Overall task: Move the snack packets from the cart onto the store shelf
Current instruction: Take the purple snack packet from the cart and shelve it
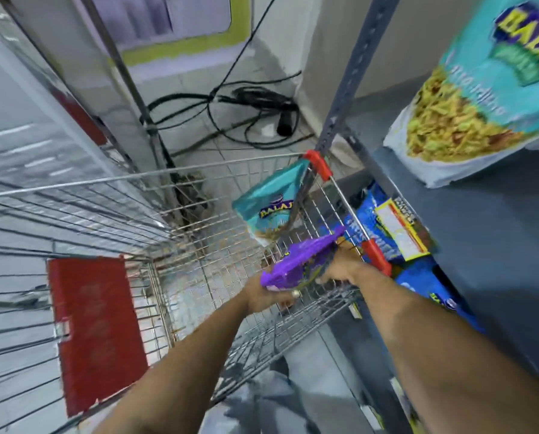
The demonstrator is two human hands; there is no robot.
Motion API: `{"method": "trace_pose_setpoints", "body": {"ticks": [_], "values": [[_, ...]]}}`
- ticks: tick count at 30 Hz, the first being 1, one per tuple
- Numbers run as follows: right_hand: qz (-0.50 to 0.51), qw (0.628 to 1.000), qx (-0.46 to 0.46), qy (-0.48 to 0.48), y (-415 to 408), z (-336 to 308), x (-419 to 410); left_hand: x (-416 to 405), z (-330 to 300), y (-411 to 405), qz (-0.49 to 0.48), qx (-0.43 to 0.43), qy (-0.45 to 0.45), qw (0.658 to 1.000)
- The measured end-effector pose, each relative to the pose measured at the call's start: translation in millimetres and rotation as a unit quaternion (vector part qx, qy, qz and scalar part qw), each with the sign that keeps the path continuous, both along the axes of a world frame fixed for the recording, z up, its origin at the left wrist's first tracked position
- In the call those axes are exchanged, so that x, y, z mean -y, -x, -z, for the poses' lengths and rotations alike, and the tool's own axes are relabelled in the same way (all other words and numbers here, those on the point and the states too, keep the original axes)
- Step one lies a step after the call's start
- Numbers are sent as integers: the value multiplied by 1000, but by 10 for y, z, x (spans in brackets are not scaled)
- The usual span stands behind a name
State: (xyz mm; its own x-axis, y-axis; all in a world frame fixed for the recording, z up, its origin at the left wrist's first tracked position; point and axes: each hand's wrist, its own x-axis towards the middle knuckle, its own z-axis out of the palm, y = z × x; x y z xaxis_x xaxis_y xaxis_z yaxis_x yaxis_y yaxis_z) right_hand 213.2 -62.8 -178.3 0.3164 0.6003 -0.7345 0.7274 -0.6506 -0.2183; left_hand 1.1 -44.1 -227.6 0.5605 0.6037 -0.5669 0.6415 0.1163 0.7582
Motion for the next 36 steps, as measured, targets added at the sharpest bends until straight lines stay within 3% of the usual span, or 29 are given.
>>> {"method": "trace_pose_setpoints", "body": {"ticks": [5,11,14,18,23,30,36], "values": [[82,991,-86,-66,-75,150,-57,31,-226,-182,-190,62,41,979],[102,973,-158,-133,5,-46,-39,-272,-334,-57,-257,105,16,961],[145,949,-196,-198,107,-280,-39,-481,-865,0,-244,139,-26,959],[205,891,-293,-281,324,-839,-60,-729,-1469,105,-242,151,-71,956],[245,831,-308,-392,467,-1588,19,-892,-2303,112,-204,167,-119,957],[309,779,-263,-478,386,-2131,560,-672,-2863,-262,-110,224,-155,956],[425,685,-173,-566,70,-2428,1750,228,-3241,-1084,51,265,-208,940]]}}
